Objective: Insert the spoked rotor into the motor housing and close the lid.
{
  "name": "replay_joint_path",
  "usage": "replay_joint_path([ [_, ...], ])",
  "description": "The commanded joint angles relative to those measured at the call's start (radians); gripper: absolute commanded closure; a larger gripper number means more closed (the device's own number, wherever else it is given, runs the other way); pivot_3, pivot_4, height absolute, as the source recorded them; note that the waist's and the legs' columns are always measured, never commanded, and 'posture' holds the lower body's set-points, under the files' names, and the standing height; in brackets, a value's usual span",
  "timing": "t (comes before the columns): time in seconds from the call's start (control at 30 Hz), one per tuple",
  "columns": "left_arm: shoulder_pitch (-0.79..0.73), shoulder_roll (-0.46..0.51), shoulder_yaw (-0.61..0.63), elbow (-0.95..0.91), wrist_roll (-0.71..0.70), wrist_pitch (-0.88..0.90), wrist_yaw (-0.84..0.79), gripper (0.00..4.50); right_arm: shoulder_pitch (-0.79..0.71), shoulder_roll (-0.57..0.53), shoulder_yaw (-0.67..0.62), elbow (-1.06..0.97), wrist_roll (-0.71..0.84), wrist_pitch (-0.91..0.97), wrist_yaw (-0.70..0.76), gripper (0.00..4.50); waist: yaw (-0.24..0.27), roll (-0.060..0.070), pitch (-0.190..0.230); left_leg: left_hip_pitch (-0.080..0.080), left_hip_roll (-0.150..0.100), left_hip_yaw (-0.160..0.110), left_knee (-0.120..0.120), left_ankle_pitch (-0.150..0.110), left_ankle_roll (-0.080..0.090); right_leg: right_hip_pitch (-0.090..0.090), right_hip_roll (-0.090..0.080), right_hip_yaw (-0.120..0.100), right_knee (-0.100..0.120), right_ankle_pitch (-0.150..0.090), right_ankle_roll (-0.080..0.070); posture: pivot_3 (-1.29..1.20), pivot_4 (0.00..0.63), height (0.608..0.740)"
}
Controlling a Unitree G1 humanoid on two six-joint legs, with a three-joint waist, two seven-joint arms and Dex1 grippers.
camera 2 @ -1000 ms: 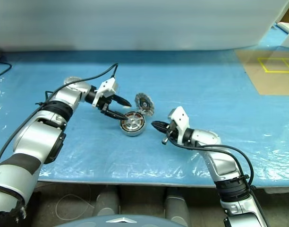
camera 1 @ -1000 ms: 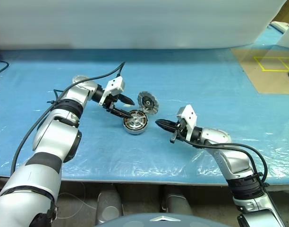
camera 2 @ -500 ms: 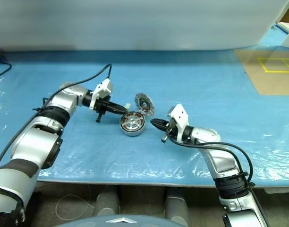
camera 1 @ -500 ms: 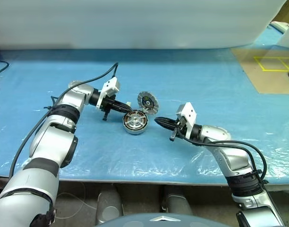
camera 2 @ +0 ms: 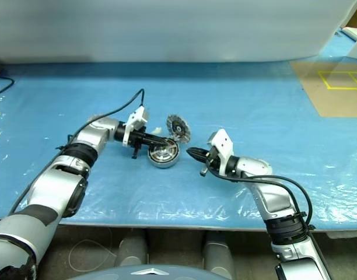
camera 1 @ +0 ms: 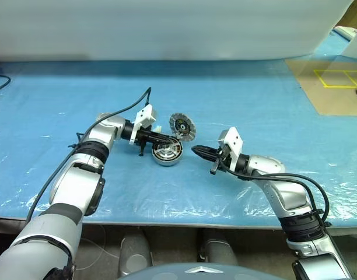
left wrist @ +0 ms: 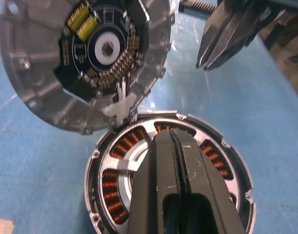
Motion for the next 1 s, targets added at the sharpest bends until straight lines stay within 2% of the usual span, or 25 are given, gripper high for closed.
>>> replay_joint_path([
  [0.03,0.016,0.009,-0.028,-0.008,0.062,-0.02,0.001,4.47,0.008,-0.007,-0.013,-0.048,0.011,-0.008,-0.003,4.5,0.001,0.0,0.0,0.0,0.0,0.0,0.0,0.0,0.0,0.0,0.0,0.0,0.0,0.0,0.0,0.0,0.15,0.74],
  [0.33,0.021,0.008,-0.019,-0.016,0.084,-0.023,0.001,4.47,0.002,-0.003,-0.01,-0.046,0.011,-0.009,-0.01,4.5,0.0,0.0,0.0,0.004,0.0,0.0,-0.001,0.0,0.0,0.002,0.0,0.0,0.0,0.0,0.0,0.0,0.15,0.74],
  [0.5,0.001,0.002,0.045,-0.028,0.023,0.019,-0.021,4.47,0.003,-0.003,-0.01,-0.039,0.008,-0.015,-0.009,4.5,0.0,0.0,0.0,0.003,0.0,0.0,-0.001,0.0,0.0,0.002,0.0,0.0,0.0,0.0,0.0,0.0,0.15,0.74],
  [0.67,-0.037,0.036,0.116,-0.046,-0.03,0.094,-0.048,4.47,0.005,-0.004,-0.011,-0.041,0.008,-0.014,-0.01,4.5,0.0,0.0,0.0,0.002,0.0,0.0,-0.002,0.0,0.0,0.001,0.0,0.0,-0.001,0.0,0.0,0.0,0.15,0.74],
  [0.83,-0.081,0.097,0.127,0.02,0.034,0.022,0.08,4.47,-0.002,-0.007,-0.011,-0.037,0.008,-0.012,-0.006,4.5,0.0,0.0,0.0,0.0,0.0,0.0,-0.002,0.0,0.0,-0.001,0.0,0.0,-0.001,0.0,0.0,0.0,0.15,0.74],
  [1.0,-0.129,0.11,0.11,0.123,0.126,-0.065,0.299,4.47,-0.002,-0.01,-0.012,-0.039,0.008,-0.012,-0.004,4.5,0.0,0.0,0.0,0.0,-0.001,0.0,-0.003,0.0,0.0,-0.001,0.0,0.0,-0.002,0.0,0.0,0.0,0.15,0.74],
])
